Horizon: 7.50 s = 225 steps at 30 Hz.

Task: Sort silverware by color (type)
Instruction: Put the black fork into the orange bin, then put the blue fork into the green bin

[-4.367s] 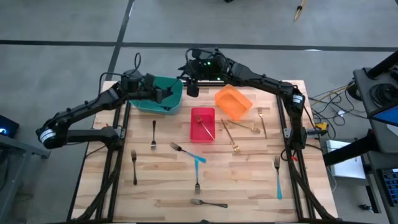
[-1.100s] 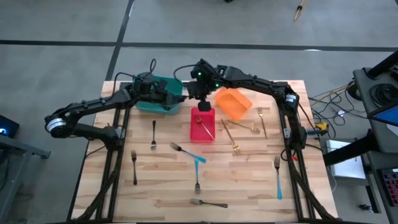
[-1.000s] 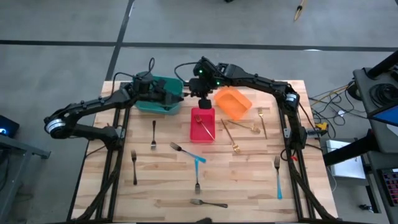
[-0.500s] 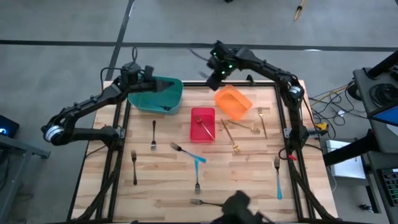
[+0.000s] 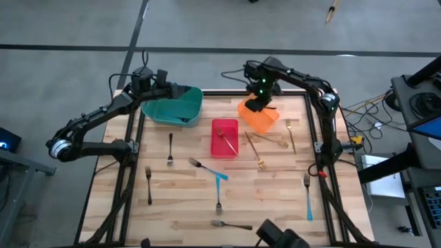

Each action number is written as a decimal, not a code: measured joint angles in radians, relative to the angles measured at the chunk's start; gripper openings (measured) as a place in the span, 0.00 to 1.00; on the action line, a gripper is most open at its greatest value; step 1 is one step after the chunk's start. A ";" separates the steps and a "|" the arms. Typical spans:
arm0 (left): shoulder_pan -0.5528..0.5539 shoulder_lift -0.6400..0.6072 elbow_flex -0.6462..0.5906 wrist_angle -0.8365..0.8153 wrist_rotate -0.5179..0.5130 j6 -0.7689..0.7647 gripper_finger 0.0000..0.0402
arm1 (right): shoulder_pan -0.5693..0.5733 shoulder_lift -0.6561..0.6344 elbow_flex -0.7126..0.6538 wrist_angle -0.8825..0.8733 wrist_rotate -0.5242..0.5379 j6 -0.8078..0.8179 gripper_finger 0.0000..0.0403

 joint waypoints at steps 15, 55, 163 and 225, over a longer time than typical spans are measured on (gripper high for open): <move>0.000 0.001 0.000 0.002 -0.031 0.016 0.44 | 0.007 0.000 -0.141 0.213 0.104 0.105 0.02; 0.000 0.002 0.000 0.002 -0.054 0.046 0.44 | 0.007 -0.014 -0.130 0.183 0.114 0.071 0.02; -0.563 -0.087 0.000 -0.767 -0.196 -0.116 0.44 | 0.009 -0.276 -0.069 0.602 0.134 0.011 0.19; -1.333 0.169 0.072 -0.584 -0.860 0.044 0.44 | 0.926 -0.664 -0.752 1.051 0.466 0.339 0.19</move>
